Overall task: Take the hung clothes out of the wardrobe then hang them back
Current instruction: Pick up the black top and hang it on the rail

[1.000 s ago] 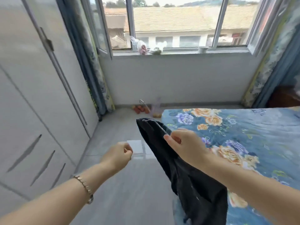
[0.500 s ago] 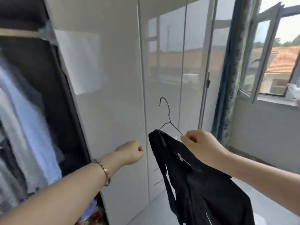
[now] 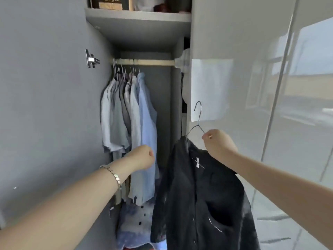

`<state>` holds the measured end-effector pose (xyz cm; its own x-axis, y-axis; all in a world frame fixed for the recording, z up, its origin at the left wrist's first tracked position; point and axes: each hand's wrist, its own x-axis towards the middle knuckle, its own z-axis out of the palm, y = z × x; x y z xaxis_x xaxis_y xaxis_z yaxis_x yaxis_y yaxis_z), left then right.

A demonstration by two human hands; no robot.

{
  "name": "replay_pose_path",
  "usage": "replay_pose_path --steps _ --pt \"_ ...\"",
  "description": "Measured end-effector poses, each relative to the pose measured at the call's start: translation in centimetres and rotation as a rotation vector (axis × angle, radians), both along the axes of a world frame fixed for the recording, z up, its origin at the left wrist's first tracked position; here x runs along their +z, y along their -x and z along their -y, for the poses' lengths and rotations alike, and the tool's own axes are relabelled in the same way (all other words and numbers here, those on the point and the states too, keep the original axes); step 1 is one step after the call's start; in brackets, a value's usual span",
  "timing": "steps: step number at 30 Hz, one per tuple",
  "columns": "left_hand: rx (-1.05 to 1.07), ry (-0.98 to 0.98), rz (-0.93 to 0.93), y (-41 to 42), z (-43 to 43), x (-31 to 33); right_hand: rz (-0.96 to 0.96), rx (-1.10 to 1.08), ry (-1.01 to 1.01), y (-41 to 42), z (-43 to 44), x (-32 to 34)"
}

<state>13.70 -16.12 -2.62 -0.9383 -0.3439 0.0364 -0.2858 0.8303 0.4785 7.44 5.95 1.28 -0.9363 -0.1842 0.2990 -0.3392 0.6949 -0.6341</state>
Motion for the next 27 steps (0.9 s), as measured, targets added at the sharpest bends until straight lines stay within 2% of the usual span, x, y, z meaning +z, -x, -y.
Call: replay_pose_path --steps 3,7,14,18,23,27 --pt "0.013 0.016 -0.025 1.8 4.0 2.3 0.006 -0.034 -0.067 3.6 5.5 2.2" --pt "0.040 0.051 -0.083 5.4 8.4 6.4 -0.017 -0.087 -0.017 7.6 11.1 6.2" --pt "0.050 0.114 -0.247 12.3 13.9 11.9 -0.242 -0.003 -0.079 16.4 20.1 13.2" --pt "0.078 0.109 -0.366 16.2 16.3 13.8 -0.344 0.045 -0.020 21.7 25.1 17.1" --pt "0.144 0.123 -0.407 20.2 19.0 15.2 -0.367 0.057 0.049 28.6 30.9 20.1" --pt "0.206 0.123 -0.434 22.0 20.4 16.2 -0.284 0.101 0.086 32.6 34.8 19.5"
